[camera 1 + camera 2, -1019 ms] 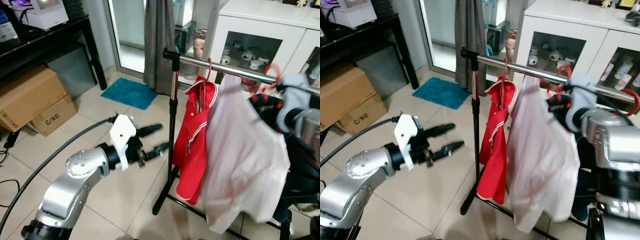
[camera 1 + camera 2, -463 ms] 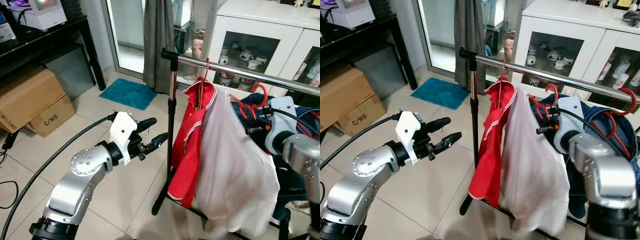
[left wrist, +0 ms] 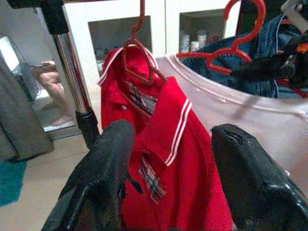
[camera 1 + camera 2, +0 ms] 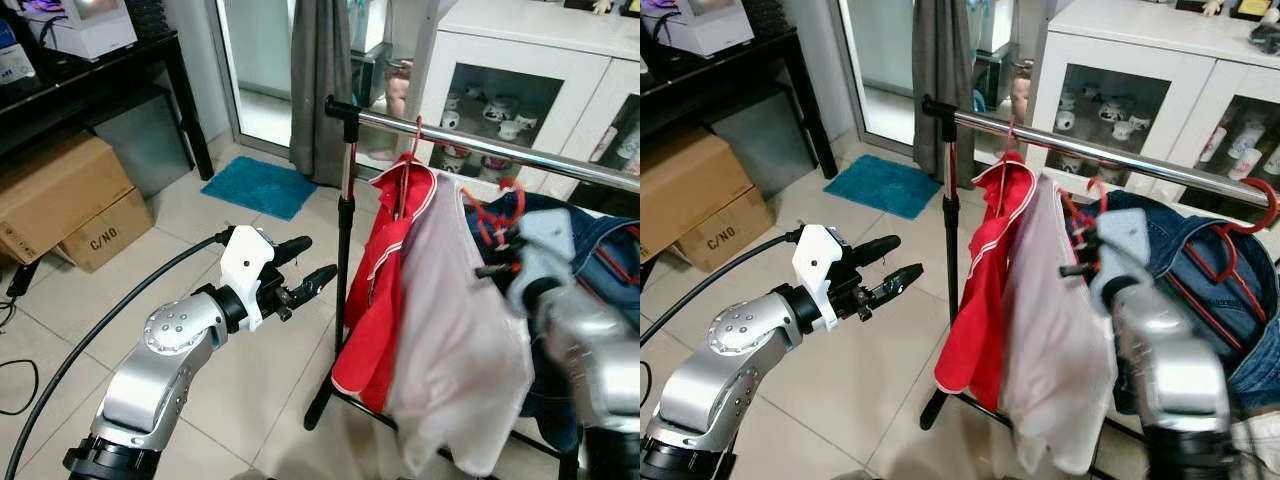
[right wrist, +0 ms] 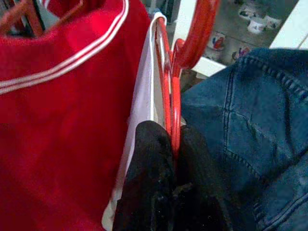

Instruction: Hang hanger

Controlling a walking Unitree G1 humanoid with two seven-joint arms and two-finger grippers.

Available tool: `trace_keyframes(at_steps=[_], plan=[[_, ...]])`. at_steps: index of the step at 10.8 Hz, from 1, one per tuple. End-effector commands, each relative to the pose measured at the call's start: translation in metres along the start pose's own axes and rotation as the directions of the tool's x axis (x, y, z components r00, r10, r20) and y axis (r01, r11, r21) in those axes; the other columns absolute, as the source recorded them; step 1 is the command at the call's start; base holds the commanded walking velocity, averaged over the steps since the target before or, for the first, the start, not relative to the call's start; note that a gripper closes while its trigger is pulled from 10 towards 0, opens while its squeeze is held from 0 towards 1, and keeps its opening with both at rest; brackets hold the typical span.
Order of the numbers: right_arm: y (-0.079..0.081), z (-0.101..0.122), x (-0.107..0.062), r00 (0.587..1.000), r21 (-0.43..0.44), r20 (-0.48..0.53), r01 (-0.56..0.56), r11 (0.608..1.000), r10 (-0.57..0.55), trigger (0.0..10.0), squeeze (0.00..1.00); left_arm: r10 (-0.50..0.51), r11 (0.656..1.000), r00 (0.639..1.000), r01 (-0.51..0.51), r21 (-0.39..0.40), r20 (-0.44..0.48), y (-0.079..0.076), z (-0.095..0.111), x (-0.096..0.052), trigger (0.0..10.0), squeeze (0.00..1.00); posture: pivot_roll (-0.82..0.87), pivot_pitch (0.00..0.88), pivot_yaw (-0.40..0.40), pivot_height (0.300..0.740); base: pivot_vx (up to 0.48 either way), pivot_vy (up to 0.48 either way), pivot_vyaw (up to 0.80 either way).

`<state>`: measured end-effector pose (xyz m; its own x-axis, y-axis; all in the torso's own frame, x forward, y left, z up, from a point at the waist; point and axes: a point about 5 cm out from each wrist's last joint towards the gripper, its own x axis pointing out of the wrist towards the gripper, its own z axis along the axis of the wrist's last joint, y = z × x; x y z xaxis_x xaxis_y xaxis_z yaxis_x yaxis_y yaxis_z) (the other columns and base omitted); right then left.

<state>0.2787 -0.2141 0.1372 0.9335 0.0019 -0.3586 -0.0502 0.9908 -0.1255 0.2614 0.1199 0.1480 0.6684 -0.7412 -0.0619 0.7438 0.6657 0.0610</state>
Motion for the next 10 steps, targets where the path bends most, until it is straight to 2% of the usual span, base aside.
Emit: trace_keyframes(at_steps=[1, 4, 10], plan=[[0.0002, 0.004, -0.0004, 0.999, -0.012, 0.039, 0.019, 1.0, -0.018, 0.0, 0.0, 0.021, 1.0, 1.0, -0.021, 0.004, -0.015, 0.0021, -0.0033, -0.0016, 10.0, 0.0, -0.08, 0.0, 0.021, 0.74, 0.0, 0.0, 0.0], [0.0022, 0.0036, 0.0022, 0.998, -0.027, 0.065, 0.024, 0.999, -0.022, 0.0, 0.0, 0.024, 1.0, 1.0, -0.024, 0.003, -0.013, 0.0023, -0.0032, -0.0011, 10.0, 0.0, -0.08, 0.0, 0.02, 0.74, 0.0, 0.0, 0.0], [0.0036, 0.0064, 0.0033, 0.996, -0.041, 0.088, 0.02, 0.999, -0.016, 0.0, 0.0, 0.024, 1.0, 1.0, -0.024, 0.003, -0.012, 0.0022, -0.0036, -0.0003, 10.0, 0.0, -0.08, 0.0, 0.017, 0.74, -0.288, 0.0, 0.0]])
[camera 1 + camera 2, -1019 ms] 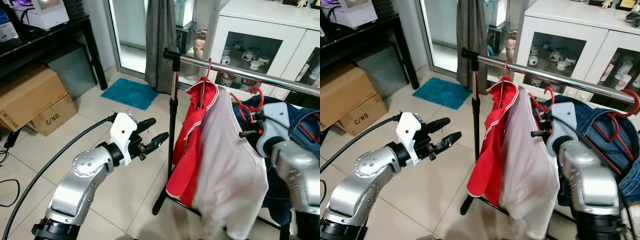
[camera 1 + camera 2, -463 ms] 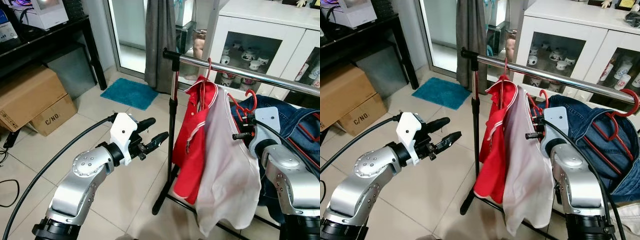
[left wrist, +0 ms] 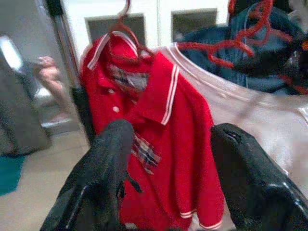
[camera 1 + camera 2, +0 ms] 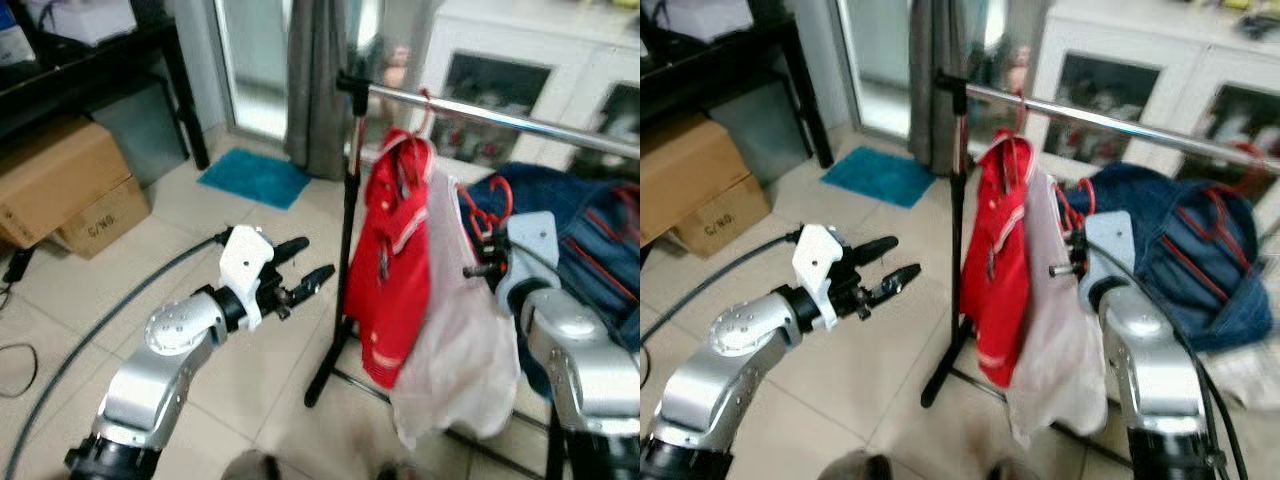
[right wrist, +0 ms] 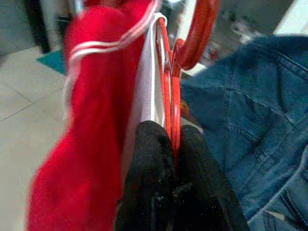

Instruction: Hang hanger

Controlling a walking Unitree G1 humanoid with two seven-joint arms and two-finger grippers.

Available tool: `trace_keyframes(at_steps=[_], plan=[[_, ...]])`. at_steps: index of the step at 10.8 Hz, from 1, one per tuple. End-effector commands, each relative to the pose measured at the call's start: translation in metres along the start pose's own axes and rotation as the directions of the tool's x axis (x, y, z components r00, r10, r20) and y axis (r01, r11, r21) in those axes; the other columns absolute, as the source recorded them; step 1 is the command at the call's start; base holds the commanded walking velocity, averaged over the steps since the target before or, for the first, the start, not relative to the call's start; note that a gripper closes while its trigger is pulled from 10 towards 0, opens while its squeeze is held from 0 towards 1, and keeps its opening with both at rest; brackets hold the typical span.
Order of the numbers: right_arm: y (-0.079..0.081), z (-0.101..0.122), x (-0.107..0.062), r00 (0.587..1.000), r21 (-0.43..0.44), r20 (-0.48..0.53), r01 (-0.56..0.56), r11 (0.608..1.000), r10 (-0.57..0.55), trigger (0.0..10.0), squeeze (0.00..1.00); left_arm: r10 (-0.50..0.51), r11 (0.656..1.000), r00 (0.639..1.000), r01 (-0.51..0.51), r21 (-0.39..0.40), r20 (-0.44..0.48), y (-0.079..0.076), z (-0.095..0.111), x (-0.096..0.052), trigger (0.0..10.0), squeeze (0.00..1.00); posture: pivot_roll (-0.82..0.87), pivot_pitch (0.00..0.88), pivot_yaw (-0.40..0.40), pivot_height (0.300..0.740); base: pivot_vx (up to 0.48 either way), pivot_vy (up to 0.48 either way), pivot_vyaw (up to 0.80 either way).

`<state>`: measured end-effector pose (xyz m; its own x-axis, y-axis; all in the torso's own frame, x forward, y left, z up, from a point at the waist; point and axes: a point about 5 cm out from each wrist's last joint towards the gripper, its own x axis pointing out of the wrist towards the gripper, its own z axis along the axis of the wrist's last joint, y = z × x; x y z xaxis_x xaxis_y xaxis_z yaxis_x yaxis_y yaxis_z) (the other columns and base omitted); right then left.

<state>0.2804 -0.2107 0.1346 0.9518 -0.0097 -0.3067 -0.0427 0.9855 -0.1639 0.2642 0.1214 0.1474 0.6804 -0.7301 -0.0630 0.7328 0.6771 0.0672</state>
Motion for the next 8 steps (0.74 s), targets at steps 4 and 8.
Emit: trace_keyframes(at_steps=[4, 8], plan=[[0.001, 0.008, 0.001, 0.999, -0.014, 0.038, -0.009, 1.0, 0.01, 0.0, 0.0, 0.004, 1.0, 1.0, -0.004, -0.001, -0.009, -0.001, -0.003, -0.001, 10.0, 0.0, -0.08, 0.0, 0.02, 0.74, -0.278, 0.0, 0.0], [0.026, 0.018, -0.004, 0.972, -0.028, 0.072, -0.223, 0.975, 0.224, 0.0, 0.0, 0.05, 0.998, 0.999, -0.05, -0.044, -0.005, 0.006, -0.001, 0.015, 10.0, 1.0, -0.08, 0.0, 0.014, 0.74, 0.0, 0.0, 0.0]])
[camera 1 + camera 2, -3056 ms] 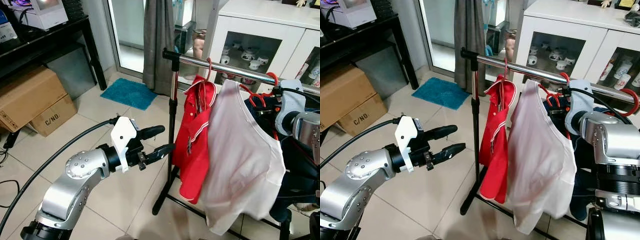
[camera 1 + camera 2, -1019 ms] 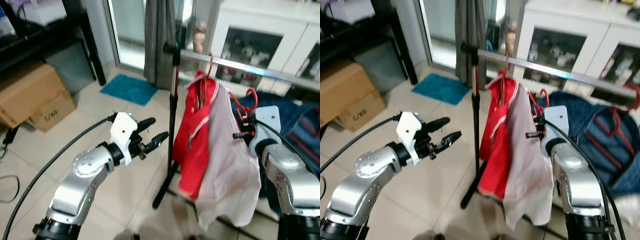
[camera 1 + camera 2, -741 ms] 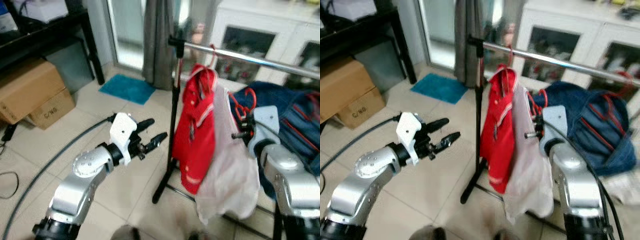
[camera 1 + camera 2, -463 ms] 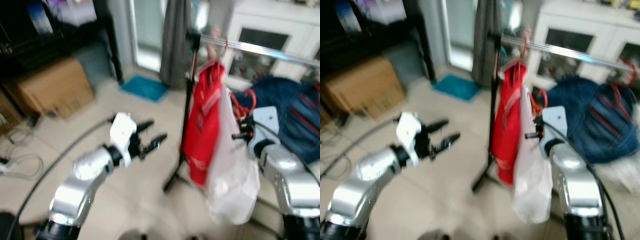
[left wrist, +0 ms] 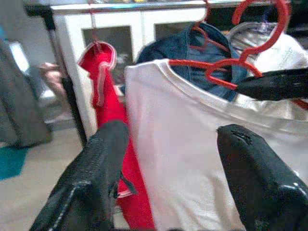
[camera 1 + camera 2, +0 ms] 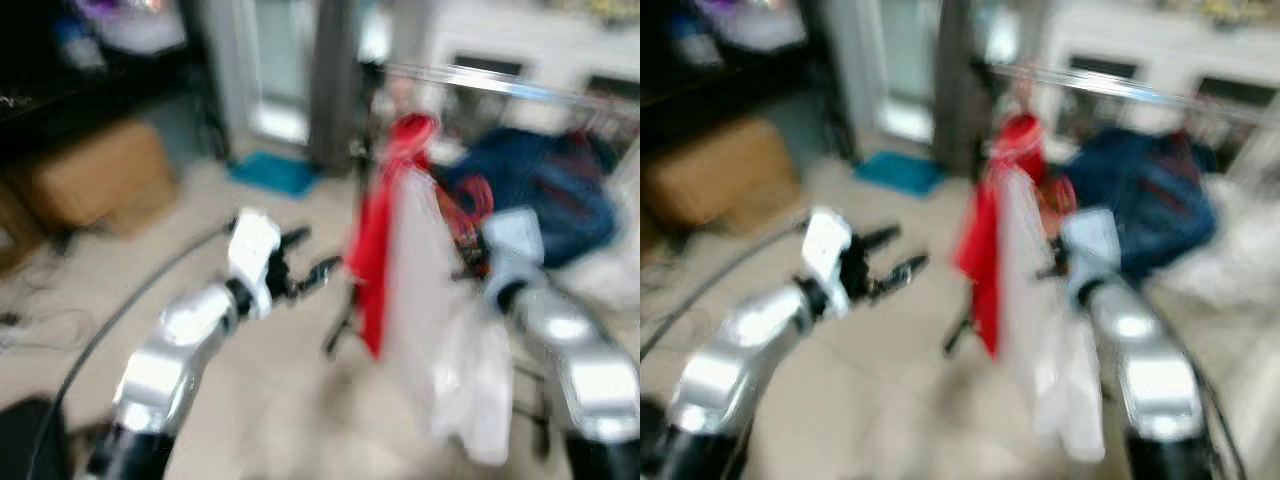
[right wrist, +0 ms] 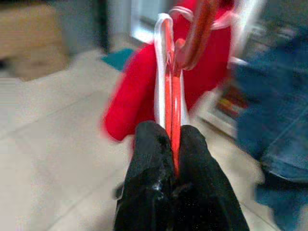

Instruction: Hang hanger

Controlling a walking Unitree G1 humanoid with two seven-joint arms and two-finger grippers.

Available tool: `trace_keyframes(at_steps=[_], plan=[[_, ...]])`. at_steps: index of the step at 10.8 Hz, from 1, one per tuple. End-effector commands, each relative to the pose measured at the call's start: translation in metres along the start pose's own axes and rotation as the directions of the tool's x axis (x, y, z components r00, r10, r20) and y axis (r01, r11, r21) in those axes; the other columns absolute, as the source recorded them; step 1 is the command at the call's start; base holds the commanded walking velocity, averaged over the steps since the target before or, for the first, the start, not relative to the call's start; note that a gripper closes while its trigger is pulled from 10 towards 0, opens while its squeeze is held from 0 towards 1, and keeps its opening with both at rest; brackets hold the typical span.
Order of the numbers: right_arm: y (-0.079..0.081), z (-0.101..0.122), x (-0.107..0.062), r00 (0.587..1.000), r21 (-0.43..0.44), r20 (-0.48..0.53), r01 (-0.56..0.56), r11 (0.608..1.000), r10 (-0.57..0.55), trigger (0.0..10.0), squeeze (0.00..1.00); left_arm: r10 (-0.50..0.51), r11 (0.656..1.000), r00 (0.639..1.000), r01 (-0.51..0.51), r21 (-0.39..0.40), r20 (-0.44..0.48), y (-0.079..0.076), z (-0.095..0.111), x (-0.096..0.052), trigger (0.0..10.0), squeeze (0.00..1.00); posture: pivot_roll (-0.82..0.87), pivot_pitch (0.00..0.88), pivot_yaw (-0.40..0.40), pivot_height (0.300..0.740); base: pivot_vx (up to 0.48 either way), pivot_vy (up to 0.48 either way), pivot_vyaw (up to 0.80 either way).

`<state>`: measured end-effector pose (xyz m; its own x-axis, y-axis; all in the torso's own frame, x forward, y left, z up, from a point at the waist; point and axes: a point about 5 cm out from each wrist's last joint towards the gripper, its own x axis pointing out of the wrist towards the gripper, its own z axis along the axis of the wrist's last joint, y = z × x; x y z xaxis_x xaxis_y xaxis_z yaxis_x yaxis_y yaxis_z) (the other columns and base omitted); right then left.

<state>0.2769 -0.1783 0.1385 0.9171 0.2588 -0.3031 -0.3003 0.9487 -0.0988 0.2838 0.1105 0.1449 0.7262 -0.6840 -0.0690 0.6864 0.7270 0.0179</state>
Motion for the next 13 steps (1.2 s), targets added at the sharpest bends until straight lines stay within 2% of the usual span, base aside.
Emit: trace_keyframes(at_steps=[1, 2, 3, 4, 6, 8, 9, 10, 13], plan=[[0.015, 0.022, -0.003, 0.985, -0.058, 0.117, -0.121, 0.991, 0.127, 0.0, 0.0, 0.054, 0.999, 0.999, -0.054, 0.005, 0.0, 0.003, 0.006, 0.011, 10.0, 1.0, -0.08, 0.0, 0.013, 0.74, 0.0, 0.0, 0.0], [0.025, 0.028, -0.006, 0.968, -0.112, 0.145, -0.19, 0.975, 0.205, 0.0, 0.0, 0.077, 0.997, 0.997, -0.077, -0.023, 0.006, 0.005, 0.008, 0.018, 10.0, 0.87, -0.08, 0.0, 0.014, 0.74, 0.0, 0.0, 0.0], [0.033, 0.032, -0.008, 0.95, -0.178, 0.162, -0.239, 0.955, 0.268, 0.0, 0.0, 0.076, 0.996, 0.997, -0.076, -0.039, 0.012, 0.004, 0.009, 0.022, 10.0, 0.19, -0.09, 0.0, 0.016, 0.74, 0.0, 0.0, 0.0], [0.04, 0.035, -0.009, 0.933, -0.23, 0.17, -0.275, 0.933, 0.317, 0.0, 0.0, 0.081, 0.995, 0.997, -0.08, -0.059, 0.016, 0.004, 0.009, 0.025, 10.0, 0.0, -0.09, 0.0, 0.015, 0.74, 0.0, 0.0, 0.0], [0.047, 0.039, -0.011, 0.909, -0.282, 0.19, -0.31, 0.908, 0.37, 0.0, 0.0, 0.138, 0.983, 0.99, -0.138, -0.12, -0.004, 0.009, 0.006, 0.031, 10.0, 0.0, -0.09, 0.0, 0.005, 0.74, 0.0, 0.0, 0.0], [0.053, 0.043, -0.013, 0.88, -0.324, 0.211, -0.348, 0.88, 0.426, 0.0, 0.0, 0.148, 0.975, 0.989, -0.145, -0.171, 0.005, 0.008, 0.005, 0.035, 10.0, 0.0, -0.08, 0.0, 0.002, 0.74, 0.0, 0.0, 0.0], [0.054, 0.043, -0.013, 0.876, -0.326, 0.213, -0.354, 0.876, 0.433, 0.0, 0.0, 0.148, 0.974, 0.989, -0.144, -0.173, 0.006, 0.007, 0.005, 0.035, 4.3, 0.0, -0.08, 0.0, 0.001, 0.74, 0.0, 0.0, 0.0], [0.055, 0.043, -0.014, 0.871, -0.327, 0.218, -0.36, 0.874, 0.44, 0.0, 0.0, 0.149, 0.974, 0.989, -0.145, -0.173, 0.005, 0.008, 0.005, 0.035, 0.0, 0.0, -0.09, 0.0, 0.001, 0.74, 0.0, 0.0, 0.0], [0.057, 0.048, -0.021, 0.829, -0.296, 0.265, -0.416, 0.86, 0.492, 0.0, 0.0, 0.155, 0.977, 0.987, -0.149, -0.155, 0.029, 0.012, 0.007, 0.036, 0.0, 0.0, -0.09, 0.0, 0.003, 0.74, 0.0, 0.0, 0.0]])
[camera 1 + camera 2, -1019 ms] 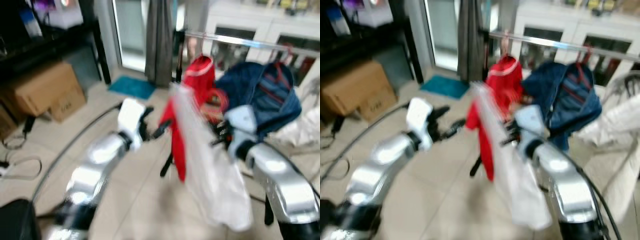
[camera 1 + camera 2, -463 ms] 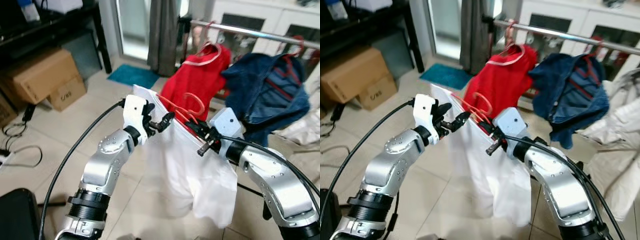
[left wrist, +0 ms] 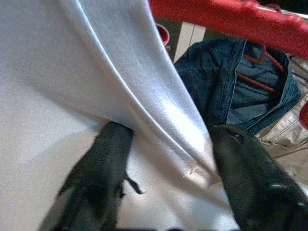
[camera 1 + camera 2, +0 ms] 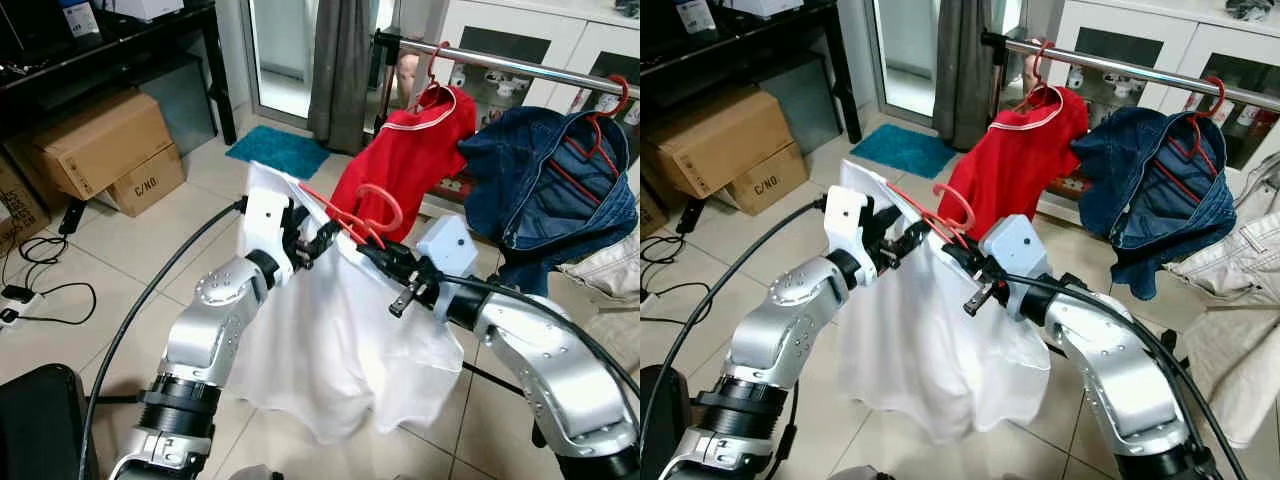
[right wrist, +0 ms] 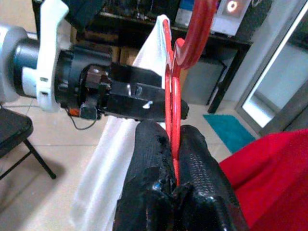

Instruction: Hang hanger

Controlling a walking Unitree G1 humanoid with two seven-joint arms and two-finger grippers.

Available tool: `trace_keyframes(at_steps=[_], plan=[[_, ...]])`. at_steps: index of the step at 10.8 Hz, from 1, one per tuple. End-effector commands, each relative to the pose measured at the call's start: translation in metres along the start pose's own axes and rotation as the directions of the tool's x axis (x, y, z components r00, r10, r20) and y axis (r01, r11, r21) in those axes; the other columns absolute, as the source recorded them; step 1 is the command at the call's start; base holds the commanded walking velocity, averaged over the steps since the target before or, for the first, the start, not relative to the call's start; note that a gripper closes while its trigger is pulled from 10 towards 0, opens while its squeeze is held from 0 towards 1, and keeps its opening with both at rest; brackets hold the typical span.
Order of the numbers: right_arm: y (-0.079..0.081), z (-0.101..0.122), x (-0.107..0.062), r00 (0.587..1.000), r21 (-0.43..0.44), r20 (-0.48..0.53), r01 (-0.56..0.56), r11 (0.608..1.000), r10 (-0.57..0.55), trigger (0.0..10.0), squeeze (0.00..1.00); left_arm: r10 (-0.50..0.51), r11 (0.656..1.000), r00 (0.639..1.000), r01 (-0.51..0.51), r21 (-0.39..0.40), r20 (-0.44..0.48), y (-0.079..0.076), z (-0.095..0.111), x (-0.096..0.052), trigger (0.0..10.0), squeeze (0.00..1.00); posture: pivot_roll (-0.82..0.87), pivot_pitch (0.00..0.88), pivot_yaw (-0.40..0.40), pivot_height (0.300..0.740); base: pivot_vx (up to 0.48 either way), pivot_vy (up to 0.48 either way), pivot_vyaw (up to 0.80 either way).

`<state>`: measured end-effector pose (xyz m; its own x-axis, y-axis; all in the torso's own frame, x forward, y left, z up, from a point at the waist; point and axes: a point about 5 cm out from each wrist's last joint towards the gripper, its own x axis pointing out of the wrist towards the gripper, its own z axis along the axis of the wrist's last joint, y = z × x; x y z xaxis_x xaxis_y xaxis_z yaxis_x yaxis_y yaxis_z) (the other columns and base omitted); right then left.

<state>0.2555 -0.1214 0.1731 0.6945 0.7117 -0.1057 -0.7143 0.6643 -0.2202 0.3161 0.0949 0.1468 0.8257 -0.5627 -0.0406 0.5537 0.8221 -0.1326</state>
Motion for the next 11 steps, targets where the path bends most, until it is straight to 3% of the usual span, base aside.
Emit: trace_keyframes(at_steps=[1, 11], plan=[[0.0, 0.011, -0.003, 0.998, -0.021, 0.061, -0.011, 1.0, 0.012, 0.0, 0.0, -0.005, 1.0, 1.0, 0.005, 0.007, 0.007, 0.001, 0.003, 0.002, 0.0, 0.0, -0.09, 0.0, 0.0, 0.74, 0.0, 0.0, 0.0], [-0.01, 0.006, -0.002, 0.999, -0.02, 0.02, 0.039, 0.999, -0.039, 0.0, 0.0, -0.017, 0.999, 1.0, 0.016, 0.031, 0.003, 0.0, 0.003, 0.001, 0.0, 0.0, -0.08, 0.0, -0.001, 0.74, 0.0, 0.0, 0.0]])
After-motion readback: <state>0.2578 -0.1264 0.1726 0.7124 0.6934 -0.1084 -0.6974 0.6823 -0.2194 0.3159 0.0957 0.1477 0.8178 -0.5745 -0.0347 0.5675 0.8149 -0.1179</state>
